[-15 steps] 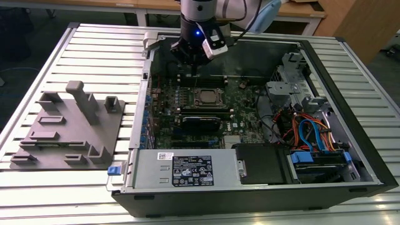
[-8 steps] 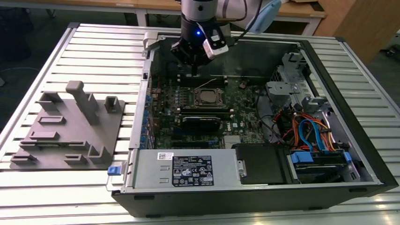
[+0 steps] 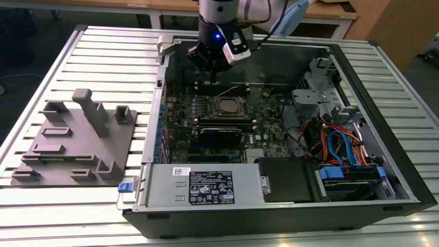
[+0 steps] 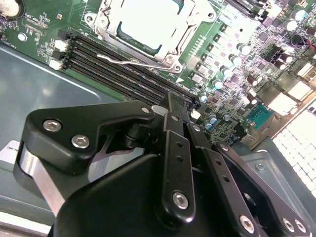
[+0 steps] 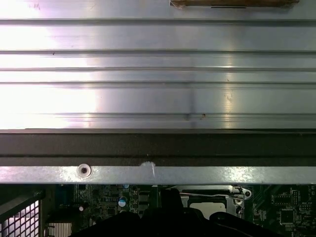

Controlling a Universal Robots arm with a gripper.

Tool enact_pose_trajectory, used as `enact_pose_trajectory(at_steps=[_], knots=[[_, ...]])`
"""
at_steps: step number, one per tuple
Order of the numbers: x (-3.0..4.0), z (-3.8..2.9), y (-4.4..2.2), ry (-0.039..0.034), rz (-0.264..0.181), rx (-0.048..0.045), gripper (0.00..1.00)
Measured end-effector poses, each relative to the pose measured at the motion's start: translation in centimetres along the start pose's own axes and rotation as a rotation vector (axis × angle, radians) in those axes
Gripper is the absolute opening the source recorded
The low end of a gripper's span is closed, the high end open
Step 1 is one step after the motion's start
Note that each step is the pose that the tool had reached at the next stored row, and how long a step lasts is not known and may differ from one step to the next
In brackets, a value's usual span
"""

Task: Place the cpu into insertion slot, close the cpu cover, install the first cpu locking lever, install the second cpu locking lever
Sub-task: 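Install the first cpu locking lever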

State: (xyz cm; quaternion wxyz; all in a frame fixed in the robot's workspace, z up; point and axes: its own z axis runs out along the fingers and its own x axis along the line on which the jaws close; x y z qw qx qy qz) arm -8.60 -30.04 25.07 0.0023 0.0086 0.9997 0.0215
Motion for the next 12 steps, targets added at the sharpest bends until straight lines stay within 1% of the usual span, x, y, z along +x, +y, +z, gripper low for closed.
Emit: enact_pose_trajectory(at_steps=[1,2,4,5,9,12], knots=[[0.00,0.00,0.00,0.0000,0.000,-0.0024,0.10],[0.00,0.01,-0.01,0.0002,0.000,-0.0103,0.10],[0.00,0.04,-0.15,0.0006,0.000,-0.0416,0.10],[0.00,0.07,-0.24,0.0007,0.000,-0.0443,0.10],[-0.03,0.35,-0.53,0.0006,0.000,-0.0446,0.10],[-0.32,0.69,-0.57,0.0007,0.000,-0.0445,0.10]])
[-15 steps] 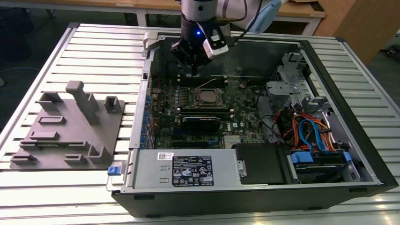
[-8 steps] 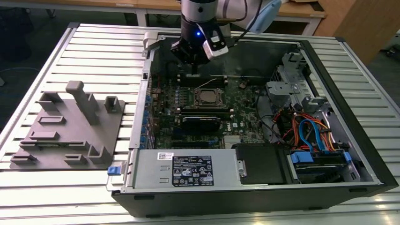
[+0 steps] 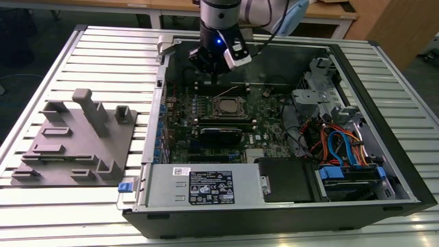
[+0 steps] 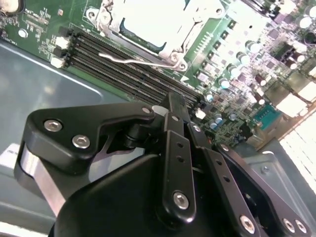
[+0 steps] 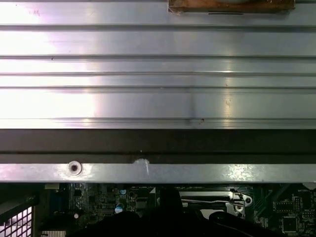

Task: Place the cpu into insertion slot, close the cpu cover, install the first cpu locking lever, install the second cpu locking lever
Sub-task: 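Install the first cpu locking lever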

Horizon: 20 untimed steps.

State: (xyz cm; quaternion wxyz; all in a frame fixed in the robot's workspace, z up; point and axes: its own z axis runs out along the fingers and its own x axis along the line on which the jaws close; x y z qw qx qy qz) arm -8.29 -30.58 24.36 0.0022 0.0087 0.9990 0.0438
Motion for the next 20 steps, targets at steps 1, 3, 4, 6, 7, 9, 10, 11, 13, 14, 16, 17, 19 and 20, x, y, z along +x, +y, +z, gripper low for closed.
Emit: enact_pose_trajectory(at_steps=[1,3,4,6,7,9,10,11,13,14,16,17,19,20], knots=[[-0.18,0.11,-0.01,0.0000,0.000,0.0001,0.10],[-0.61,0.30,-0.02,0.0001,0.000,0.0002,0.10],[-0.84,0.38,-0.02,0.0001,0.000,0.0002,0.10],[-1.30,0.48,-0.02,0.0001,0.000,0.0001,0.10],[-1.51,0.53,-0.02,0.0000,0.000,0.0000,0.10],[-1.80,0.60,-0.02,-0.0002,0.002,0.0001,0.10],[-1.88,0.64,-0.02,-0.0002,0.003,0.0004,0.10],[-1.97,0.68,-0.03,-0.0002,0.003,0.0005,0.10],[-2.12,0.85,-0.04,-0.0002,0.003,0.0005,0.10],[-2.18,0.97,-0.05,-0.0002,0.003,0.0006,0.10],[-2.32,1.19,-0.06,-0.0002,0.003,0.0005,0.10],[-2.63,1.58,-0.10,-0.0007,0.008,0.0044,0.10],[-2.74,1.69,-0.11,-0.0009,0.009,0.0053,0.10],[-2.81,1.73,-0.11,-0.0009,0.009,0.0057,0.10]])
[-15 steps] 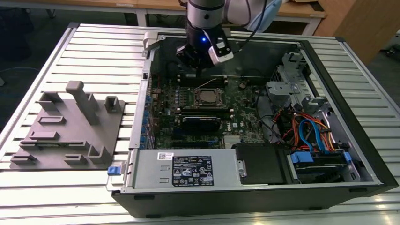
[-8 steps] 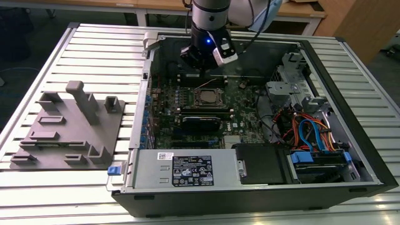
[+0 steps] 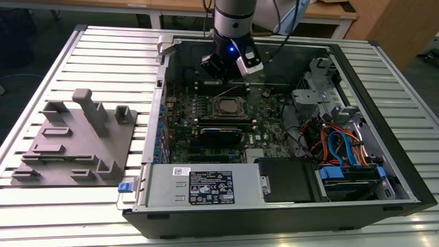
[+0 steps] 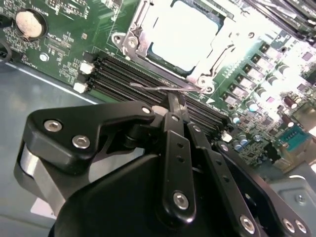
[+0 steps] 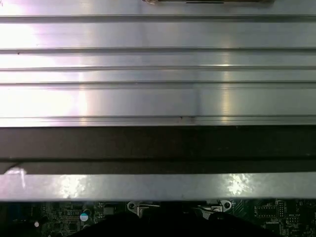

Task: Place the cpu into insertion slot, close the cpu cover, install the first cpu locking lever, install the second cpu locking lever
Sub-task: 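Install the first cpu locking lever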

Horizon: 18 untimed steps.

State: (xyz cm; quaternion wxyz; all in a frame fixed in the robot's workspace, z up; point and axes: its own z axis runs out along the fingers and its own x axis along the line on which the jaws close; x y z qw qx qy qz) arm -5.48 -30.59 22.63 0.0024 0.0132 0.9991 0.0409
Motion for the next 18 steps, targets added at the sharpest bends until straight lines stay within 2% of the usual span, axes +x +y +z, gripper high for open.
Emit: enact_pose_trajectory(at_steps=[18], knots=[[-1.76,0.70,-0.01,0.0000,0.001,0.0002,0.10]])
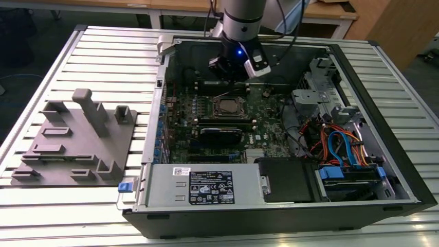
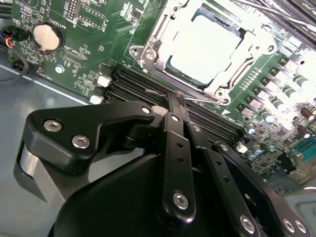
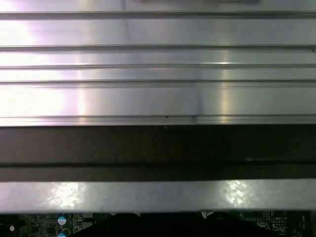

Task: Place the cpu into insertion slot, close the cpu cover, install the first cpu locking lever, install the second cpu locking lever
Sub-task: 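Install the first cpu locking lever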

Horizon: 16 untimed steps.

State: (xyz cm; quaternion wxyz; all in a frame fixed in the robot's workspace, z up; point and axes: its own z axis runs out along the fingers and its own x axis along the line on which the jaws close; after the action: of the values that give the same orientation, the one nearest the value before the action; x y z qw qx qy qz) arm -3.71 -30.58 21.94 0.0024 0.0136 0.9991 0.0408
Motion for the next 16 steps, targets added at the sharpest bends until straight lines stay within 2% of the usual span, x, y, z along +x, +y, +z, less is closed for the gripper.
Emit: enact_pose_trajectory(at_steps=[16], knots=[[-0.95,1.12,-0.06,0.0000,0.000,0.0000,0.10]])
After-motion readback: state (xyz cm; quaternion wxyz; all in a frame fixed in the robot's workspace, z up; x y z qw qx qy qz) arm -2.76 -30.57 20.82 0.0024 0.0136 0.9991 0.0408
